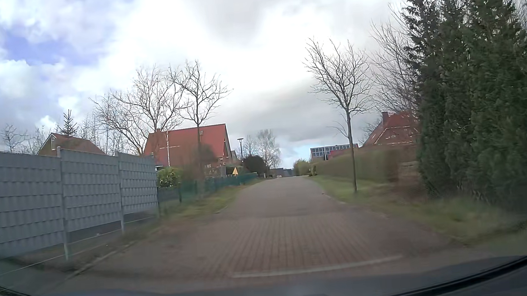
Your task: Follow the waypoints while adhering to traffic rules and regulations
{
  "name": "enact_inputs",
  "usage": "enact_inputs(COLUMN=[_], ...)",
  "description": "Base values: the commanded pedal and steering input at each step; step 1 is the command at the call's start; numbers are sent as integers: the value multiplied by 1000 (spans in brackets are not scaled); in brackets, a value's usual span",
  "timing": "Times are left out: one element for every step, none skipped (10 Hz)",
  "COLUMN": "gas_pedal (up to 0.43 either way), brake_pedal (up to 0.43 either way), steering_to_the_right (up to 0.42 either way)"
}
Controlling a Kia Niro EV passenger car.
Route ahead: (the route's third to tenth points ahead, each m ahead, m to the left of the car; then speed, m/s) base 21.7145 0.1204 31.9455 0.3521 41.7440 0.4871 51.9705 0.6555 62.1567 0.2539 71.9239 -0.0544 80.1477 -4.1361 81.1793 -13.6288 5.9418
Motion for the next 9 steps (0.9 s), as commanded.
enact_inputs(gas_pedal=[177, 177, 177, 177, 177, 177, 177, 177, 177], brake_pedal=[0, 0, 0, 0, 0, 0, 0, 0, 0], steering_to_the_right=[11, 11, 11, 11, 10, 11, 11, 11, 10])
